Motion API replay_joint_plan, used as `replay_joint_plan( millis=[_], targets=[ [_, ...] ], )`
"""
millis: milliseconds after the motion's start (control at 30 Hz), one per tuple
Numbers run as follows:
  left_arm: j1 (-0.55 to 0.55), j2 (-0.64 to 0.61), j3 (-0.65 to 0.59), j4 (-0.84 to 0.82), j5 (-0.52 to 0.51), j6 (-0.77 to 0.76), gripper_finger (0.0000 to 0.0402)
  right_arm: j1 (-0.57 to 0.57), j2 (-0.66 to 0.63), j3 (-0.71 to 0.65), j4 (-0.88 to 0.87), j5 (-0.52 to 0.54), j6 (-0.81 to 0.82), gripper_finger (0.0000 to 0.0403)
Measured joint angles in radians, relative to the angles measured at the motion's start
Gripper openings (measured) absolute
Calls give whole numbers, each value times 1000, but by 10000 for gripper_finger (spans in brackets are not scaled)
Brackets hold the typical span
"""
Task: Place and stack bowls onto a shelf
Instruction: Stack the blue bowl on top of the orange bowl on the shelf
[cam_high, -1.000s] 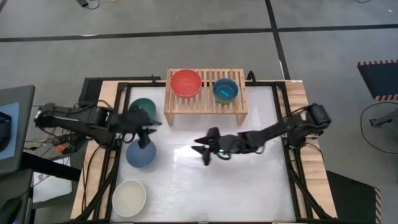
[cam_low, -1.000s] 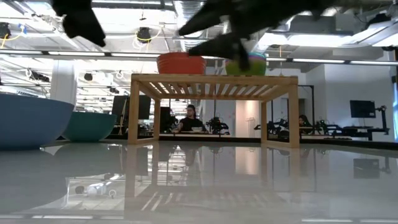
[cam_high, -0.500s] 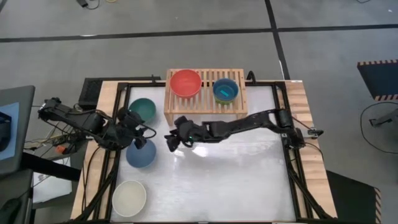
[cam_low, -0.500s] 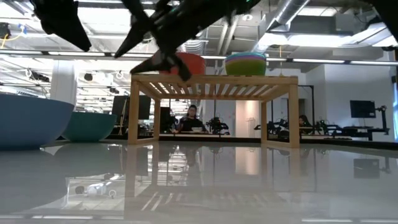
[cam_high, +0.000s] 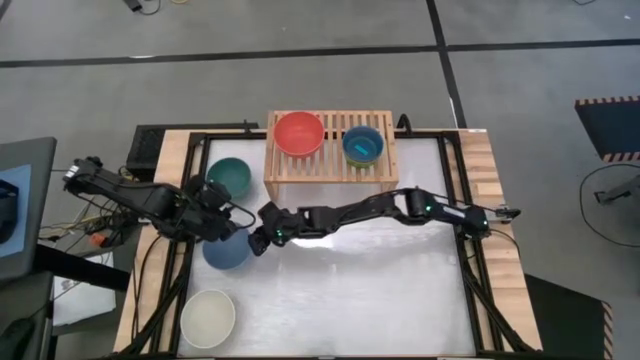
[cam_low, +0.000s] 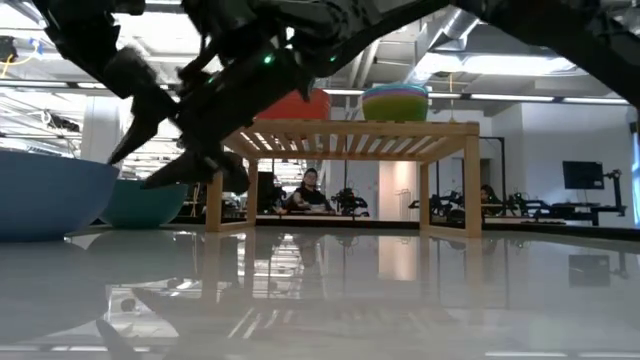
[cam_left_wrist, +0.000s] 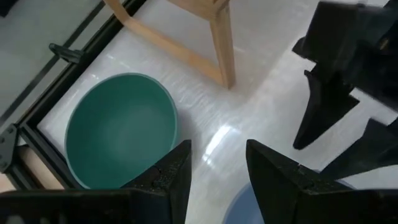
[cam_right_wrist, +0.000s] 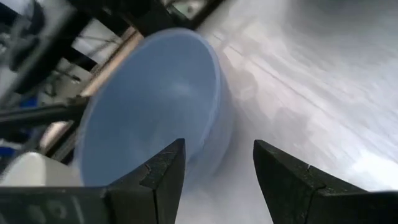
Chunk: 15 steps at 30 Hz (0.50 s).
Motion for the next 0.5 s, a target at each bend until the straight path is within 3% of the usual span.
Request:
replay_joint_plan(
  millis=[167, 500],
  targets=[
    [0, 25, 0, 0, 2, -1, 137, -1, 45, 84, -76, 1, -1, 214],
    [0, 32, 0, -1, 1, -1, 137, 3, 48, 90, -93, 4, -39, 210]
  ],
)
